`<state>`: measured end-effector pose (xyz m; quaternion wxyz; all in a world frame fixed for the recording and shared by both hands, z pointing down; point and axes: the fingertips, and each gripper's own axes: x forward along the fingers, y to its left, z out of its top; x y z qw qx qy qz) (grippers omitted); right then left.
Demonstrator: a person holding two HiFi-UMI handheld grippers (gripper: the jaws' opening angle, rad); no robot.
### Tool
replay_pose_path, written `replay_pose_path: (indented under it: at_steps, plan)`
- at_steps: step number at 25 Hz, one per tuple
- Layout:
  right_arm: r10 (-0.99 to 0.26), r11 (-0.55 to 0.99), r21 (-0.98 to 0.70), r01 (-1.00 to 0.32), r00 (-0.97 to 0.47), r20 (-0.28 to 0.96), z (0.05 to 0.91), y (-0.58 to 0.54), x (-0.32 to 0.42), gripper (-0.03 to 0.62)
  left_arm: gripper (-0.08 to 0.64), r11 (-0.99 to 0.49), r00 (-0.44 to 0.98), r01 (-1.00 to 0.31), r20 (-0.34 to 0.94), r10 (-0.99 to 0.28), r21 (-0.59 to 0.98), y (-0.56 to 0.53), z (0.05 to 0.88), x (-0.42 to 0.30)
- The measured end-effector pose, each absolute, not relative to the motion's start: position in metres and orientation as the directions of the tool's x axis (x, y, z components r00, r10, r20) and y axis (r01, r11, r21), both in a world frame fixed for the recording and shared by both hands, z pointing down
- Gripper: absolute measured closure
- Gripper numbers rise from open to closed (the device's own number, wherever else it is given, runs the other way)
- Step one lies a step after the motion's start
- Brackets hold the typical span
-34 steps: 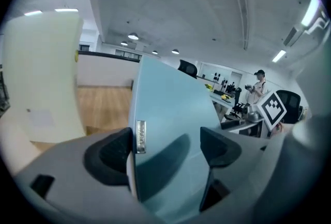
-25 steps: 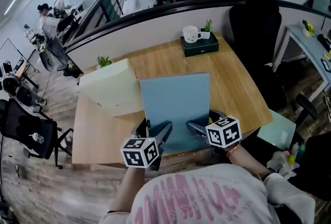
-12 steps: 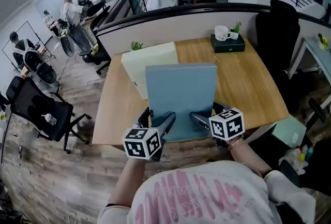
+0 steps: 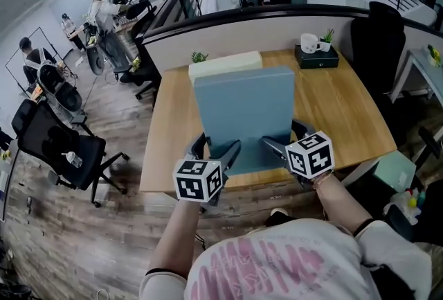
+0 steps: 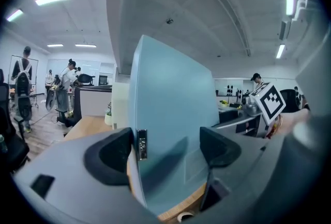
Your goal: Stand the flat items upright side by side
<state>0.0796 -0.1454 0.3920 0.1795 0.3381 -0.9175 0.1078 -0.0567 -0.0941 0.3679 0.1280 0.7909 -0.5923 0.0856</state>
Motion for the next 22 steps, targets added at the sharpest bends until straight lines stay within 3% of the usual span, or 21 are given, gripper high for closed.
replay_pose_path:
  at_steps: [6,22]
  plan:
    - [-0.573,0.746,-0.108,-0.658,-0.715,0.401,0.403,-0.157,0.051,0.219,0.146,-0.188,0.190,-0.982,0.265,-0.945,0.034,-0.107,0.374,-0.087]
    - [-0.568,0.764,-0.074,-0.641,-0.723,0.392,0.414,-0.241,0.020,0.222,0.147,-0.201,0.198,-0.980,0.237,-0.951,0.009,-0.183,0.394,-0.116]
